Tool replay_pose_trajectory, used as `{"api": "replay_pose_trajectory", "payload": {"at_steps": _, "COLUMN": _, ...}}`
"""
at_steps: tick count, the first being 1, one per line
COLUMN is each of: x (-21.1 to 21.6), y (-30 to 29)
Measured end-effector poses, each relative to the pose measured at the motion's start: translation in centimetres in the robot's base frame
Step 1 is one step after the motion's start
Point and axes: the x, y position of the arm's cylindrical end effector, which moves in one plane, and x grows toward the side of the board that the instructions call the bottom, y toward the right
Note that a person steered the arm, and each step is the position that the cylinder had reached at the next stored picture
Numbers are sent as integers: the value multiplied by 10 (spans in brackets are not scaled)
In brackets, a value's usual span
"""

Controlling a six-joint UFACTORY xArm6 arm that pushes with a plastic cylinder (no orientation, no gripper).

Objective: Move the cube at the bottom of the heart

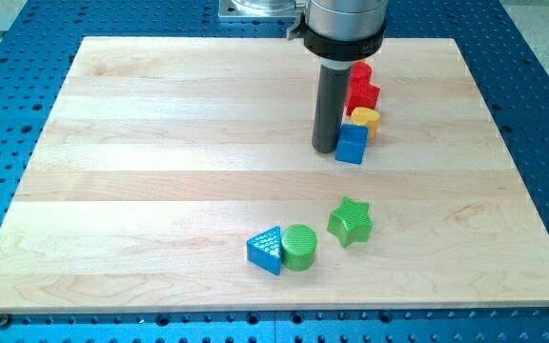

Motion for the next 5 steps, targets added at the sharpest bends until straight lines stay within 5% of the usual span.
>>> {"api": "replay_pose_trajectory", "payload": {"at_steps": 5, "x": 22, "y": 10}}
